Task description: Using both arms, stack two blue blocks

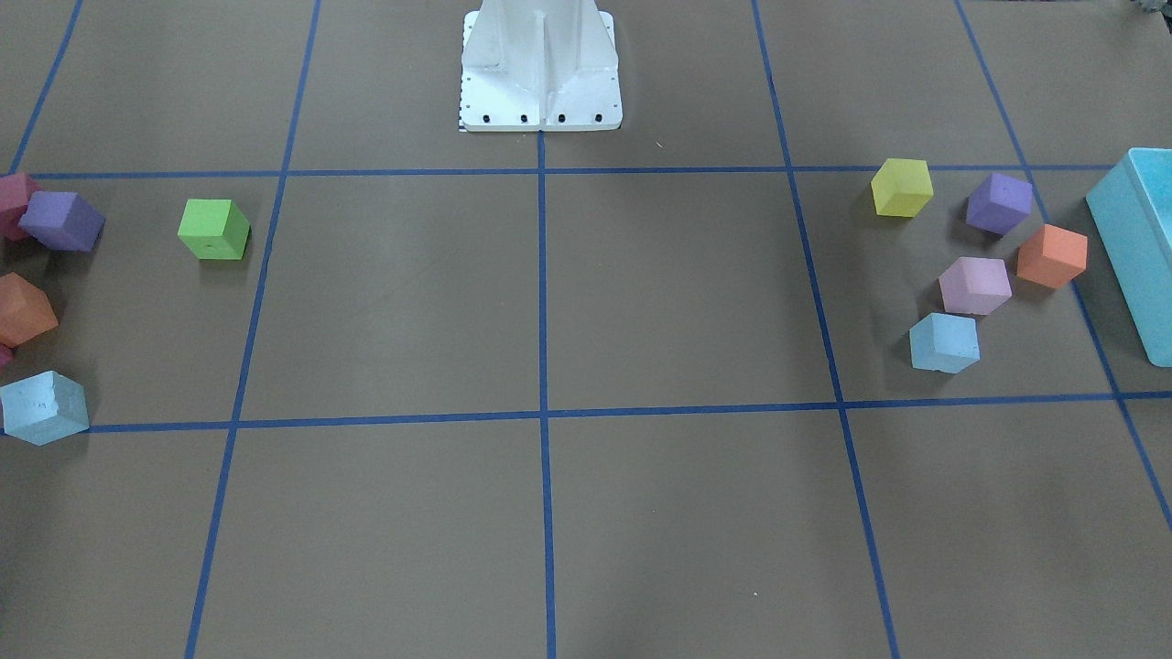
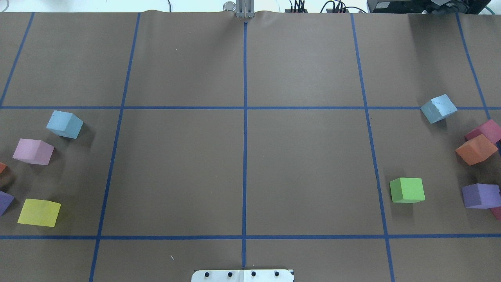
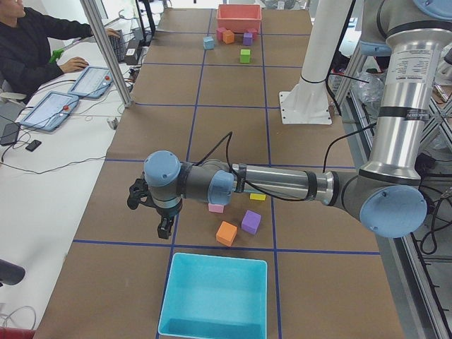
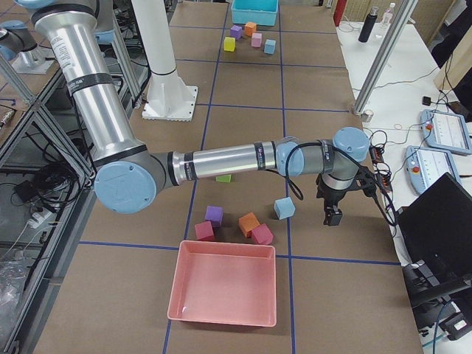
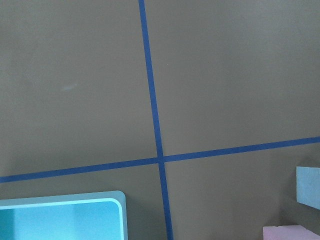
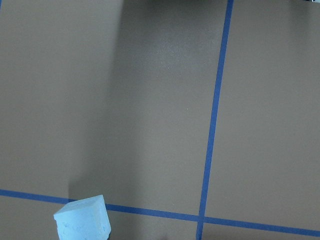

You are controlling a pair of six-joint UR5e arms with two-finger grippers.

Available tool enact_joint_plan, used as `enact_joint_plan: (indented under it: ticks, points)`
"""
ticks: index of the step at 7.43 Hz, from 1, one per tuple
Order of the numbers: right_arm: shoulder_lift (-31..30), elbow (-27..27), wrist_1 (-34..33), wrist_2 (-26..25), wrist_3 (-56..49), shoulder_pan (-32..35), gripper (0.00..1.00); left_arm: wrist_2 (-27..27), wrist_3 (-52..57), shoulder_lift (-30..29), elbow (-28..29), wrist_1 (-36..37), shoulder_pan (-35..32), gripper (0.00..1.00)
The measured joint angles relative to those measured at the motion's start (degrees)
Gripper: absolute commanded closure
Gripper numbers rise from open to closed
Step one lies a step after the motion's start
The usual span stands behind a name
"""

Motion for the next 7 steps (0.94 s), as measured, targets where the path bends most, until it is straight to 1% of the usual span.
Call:
enact_joint_plan:
  ticks: [2, 4, 5, 6, 7]
  points:
    - [0.38, 0.53, 0.82, -0.16, 1.61, -0.66, 0.0, -0.03, -0.38, -0.07, -0.1, 0.0, 0.0, 0.02]
    - [0.74, 0.61, 4.83, -0.27, 5.67, -2.3, 0.0, -0.05, -2.12, -0.62, -0.52, -0.05, 0.07, 0.02]
    - [0.3, 0.81, 6.23, 0.01, 10.11, -3.13, 0.0, -0.06, -2.98, -1.06, -0.66, -0.06, 0.11, 0.02]
    - [-0.81, 1.21, 8.38, 0.45, 13.53, -3.59, 0.0, -0.06, -3.58, -1.52, -0.71, -0.05, 0.17, 0.02]
    - [-2.15, 1.39, 11.87, 0.79, 15.53, -3.78, 0.0, -0.06, -4.53, -2.13, -0.76, -0.03, 0.31, 0.02]
